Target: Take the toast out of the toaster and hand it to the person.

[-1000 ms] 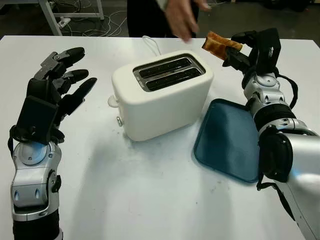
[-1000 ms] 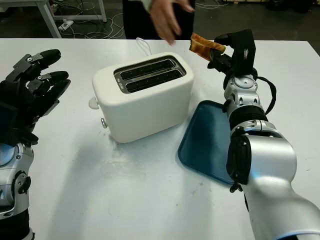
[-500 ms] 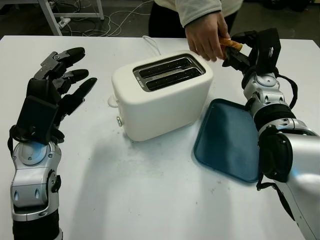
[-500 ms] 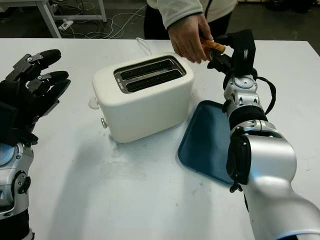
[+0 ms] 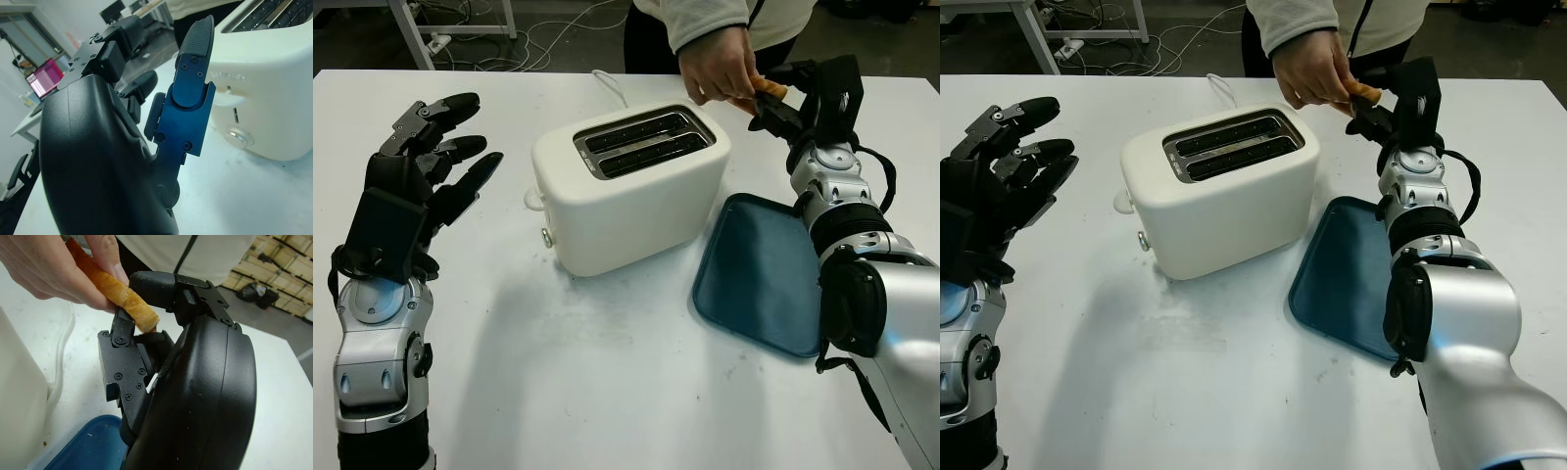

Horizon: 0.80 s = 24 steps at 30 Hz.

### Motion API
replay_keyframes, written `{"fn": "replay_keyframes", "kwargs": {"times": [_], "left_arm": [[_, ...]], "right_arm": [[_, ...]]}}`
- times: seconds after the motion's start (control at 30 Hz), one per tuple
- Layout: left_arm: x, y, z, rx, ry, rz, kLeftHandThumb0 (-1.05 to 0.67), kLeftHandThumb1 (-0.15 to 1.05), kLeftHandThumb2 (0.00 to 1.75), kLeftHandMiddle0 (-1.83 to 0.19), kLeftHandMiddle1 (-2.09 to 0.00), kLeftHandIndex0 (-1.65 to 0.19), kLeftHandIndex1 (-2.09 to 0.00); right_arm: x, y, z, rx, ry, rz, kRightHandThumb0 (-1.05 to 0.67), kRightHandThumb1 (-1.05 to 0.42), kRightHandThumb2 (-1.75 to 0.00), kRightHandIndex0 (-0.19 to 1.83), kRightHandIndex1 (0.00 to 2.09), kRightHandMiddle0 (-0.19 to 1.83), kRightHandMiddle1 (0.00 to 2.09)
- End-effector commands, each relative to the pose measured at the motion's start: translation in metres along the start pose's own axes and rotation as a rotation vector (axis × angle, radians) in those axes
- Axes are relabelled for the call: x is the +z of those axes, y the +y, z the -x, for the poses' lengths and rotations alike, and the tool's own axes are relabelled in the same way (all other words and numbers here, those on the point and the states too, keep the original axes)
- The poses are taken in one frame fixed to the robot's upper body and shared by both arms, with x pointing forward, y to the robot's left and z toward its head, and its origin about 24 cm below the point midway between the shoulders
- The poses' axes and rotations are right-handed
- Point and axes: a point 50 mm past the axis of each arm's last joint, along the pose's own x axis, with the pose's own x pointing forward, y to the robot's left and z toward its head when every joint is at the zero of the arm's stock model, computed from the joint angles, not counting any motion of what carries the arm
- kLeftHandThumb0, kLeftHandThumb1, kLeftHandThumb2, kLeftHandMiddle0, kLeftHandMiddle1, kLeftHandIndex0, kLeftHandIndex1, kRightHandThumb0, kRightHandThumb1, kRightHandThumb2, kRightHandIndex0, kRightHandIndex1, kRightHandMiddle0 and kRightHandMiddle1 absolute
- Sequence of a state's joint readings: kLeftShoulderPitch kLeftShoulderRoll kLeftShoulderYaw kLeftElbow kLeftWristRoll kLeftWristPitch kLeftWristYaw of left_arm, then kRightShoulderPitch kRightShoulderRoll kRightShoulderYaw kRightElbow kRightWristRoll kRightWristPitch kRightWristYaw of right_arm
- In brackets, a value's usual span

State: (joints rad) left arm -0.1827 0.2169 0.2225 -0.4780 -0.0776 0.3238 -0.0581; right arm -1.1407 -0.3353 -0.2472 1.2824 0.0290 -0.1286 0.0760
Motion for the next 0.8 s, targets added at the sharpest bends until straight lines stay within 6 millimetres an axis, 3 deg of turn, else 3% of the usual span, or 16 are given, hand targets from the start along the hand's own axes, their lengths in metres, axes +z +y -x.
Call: {"fn": "replay_keyframes", "kwargs": {"times": [0.0, 0.17, 0.23, 0.27, 0.3, 0.37, 0.4, 0.5, 0.63, 0.77], "left_arm": [[-0.001, 0.002, 0.002, 0.004, 0.001, -0.009, -0.57, 0.89, 0.0, -0.24, -0.92, -0.36, -0.56], [0.0, 0.001, 0.002, 0.004, 0.0, -0.014, -0.57, 0.89, 0.0, -0.25, -0.92, -0.36, -0.56], [-0.001, 0.001, 0.001, 0.003, 0.0, -0.013, -0.57, 0.89, 0.0, -0.25, -0.92, -0.36, -0.56], [0.0, 0.001, 0.001, 0.002, 0.0, -0.013, -0.58, 0.89, 0.0, -0.25, -0.92, -0.36, -0.57], [0.0, 0.001, 0.001, 0.0, 0.001, -0.011, -0.58, 0.89, 0.0, -0.25, -0.92, -0.36, -0.56], [0.0, 0.001, 0.001, 0.001, -0.002, -0.011, -0.58, 0.89, 0.0, -0.25, -0.92, -0.36, -0.56], [0.0, 0.001, 0.001, 0.001, -0.003, -0.01, -0.58, 0.89, 0.0, -0.25, -0.92, -0.36, -0.56], [0.001, 0.001, 0.001, -0.002, -0.003, -0.011, -0.58, 0.89, 0.0, -0.25, -0.91, -0.36, -0.56], [0.001, 0.001, 0.0, -0.002, -0.003, -0.01, -0.59, 0.89, 0.0, -0.26, -0.91, -0.36, -0.56], [-0.001, 0.001, 0.002, 0.007, -0.006, 0.013, -0.58, 0.89, 0.0, -0.26, -0.91, -0.36, -0.57]], "right_arm": [[0.003, -0.001, 0.0, 0.062, -0.017, 0.062, -0.19, -0.92, -0.47, 0.8, 1.75, 0.5, 1.75], [0.0, -0.003, 0.005, 0.15, -0.069, 0.187, -0.38, -0.92, -0.31, 0.94, 1.75, 0.69, 1.71], [-0.001, -0.004, 0.006, 0.15, -0.094, 0.2, -0.5, -0.92, -0.24, 0.87, 1.64, 0.71, 1.47], [-0.001, -0.004, 0.007, 0.148, -0.104, 0.222, -0.53, -0.92, -0.23, 0.8, 1.45, 0.67, 1.22], [-0.002, -0.005, 0.008, 0.149, -0.111, 0.245, -0.6, -0.92, -0.22, 0.63, 1.12, 0.59, 0.79], [-0.004, -0.01, 0.011, 0.167, -0.126, 0.321, -0.61, -0.92, -0.22, 0.44, 0.67, 0.47, 0.3], [-0.006, -0.013, 0.013, 0.181, -0.132, 0.363, -0.65, -0.92, -0.23, 0.21, 0.38, 0.28, 0.12], [-0.013, -0.023, 0.019, 0.187, -0.135, 0.442, -0.74, -0.92, -0.21, 0.02, 0.06, 0.04, 0.01], [-0.026, -0.038, 0.031, 0.159, -0.141, 0.457, -0.82, -0.92, -0.14, 0.0, 0.0, 0.0, 0.0], [-0.039, -0.041, 0.06, 0.138, -0.209, 0.328, -0.72, -0.92, -0.08, 0.05, 0.02, 0.07, 0.03]]}}
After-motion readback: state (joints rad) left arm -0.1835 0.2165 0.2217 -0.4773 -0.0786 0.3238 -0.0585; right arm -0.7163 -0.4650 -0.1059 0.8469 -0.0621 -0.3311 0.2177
